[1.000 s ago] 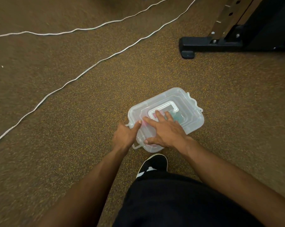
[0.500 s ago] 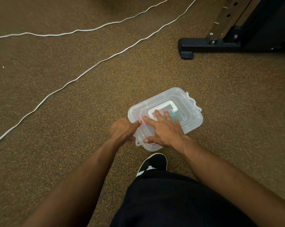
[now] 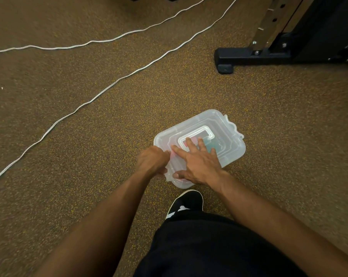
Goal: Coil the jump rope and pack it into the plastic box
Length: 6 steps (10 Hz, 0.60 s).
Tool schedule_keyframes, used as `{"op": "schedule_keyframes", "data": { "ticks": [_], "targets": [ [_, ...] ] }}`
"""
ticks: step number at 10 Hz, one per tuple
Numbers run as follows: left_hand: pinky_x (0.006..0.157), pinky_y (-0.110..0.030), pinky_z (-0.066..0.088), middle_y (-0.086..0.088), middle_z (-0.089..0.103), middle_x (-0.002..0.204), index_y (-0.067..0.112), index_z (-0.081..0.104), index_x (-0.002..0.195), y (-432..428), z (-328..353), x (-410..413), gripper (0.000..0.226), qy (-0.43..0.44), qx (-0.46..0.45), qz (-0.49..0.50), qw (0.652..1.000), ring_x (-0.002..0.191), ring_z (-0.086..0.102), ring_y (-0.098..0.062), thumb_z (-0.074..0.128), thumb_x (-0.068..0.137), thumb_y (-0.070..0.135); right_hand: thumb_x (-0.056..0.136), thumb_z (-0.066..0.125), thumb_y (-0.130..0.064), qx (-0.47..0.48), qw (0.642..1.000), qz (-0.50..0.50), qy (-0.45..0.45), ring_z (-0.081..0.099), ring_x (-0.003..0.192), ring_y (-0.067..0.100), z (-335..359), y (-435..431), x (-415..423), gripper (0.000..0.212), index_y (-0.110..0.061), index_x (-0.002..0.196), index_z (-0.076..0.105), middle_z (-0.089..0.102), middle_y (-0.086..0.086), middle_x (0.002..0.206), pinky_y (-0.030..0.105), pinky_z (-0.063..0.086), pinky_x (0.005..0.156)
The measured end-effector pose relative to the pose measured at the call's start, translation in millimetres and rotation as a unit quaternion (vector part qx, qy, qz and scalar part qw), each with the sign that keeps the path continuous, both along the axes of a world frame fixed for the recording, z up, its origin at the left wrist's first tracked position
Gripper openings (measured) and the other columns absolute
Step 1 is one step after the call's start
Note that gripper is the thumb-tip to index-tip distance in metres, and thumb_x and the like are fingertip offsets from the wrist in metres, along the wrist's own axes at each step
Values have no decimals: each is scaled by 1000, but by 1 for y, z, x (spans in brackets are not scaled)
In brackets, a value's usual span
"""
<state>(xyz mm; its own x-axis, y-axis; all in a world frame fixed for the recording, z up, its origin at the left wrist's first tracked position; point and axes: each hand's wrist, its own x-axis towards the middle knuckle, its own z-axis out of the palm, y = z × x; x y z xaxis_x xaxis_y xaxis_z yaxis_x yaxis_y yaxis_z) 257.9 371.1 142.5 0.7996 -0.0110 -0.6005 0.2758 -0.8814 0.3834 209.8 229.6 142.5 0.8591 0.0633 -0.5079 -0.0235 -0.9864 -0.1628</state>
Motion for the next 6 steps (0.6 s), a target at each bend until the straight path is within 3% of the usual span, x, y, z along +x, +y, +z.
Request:
{"op": "schedule_keyframes", "data": {
  "ticks": [1,2,3,4,5,6],
  "targets": [
    [61,-27,45,-5,67,83,4,61,101,-2,9,2,58,-44,159,-89,982,74,66,-21,43,94,59,84,57,-69,6,1000,2,5,-6,153,42,-1,-2,0,93,-48,155,0,-6,6,169,69,11,116],
    [60,-33,40,-11,63,105,14,44,114,-6,17,-2,51,-152,246,-148,946,78,58,-26,48,91,59,83,56,-71,10,1000,8,-3,-4,153,43,1,-3,-1,94,-47,155,1,-5,7,169,69,10,117],
    [67,-39,50,-12,51,116,19,36,122,-8,14,1,46,-214,203,-201,934,92,55,-25,57,90,45,82,56,-73,18,1000,11,-17,-1,153,41,2,-6,-2,93,-47,155,4,-3,7,169,67,9,117],
    [86,-45,48,-13,48,126,23,38,131,-12,17,6,48,-200,182,-280,921,114,50,-31,55,90,42,86,58,-66,39,999,5,-16,0,155,35,8,-13,-4,87,-44,155,11,-3,7,169,66,9,118],
    [98,-50,42,-15,45,137,26,40,136,-17,27,14,55,-152,156,-348,912,125,44,-36,53,90,53,91,60,-54,77,996,-26,-19,8,154,31,19,-26,-9,75,-37,155,25,0,9,169,59,15,120],
    [101,-51,41,-12,48,139,30,44,135,-22,38,22,52,-112,167,-405,892,126,46,-33,53,90,54,91,60,-53,97,993,-71,-12,27,147,34,29,-45,-16,66,-33,151,38,16,9,166,49,30,116]
  ]
}}
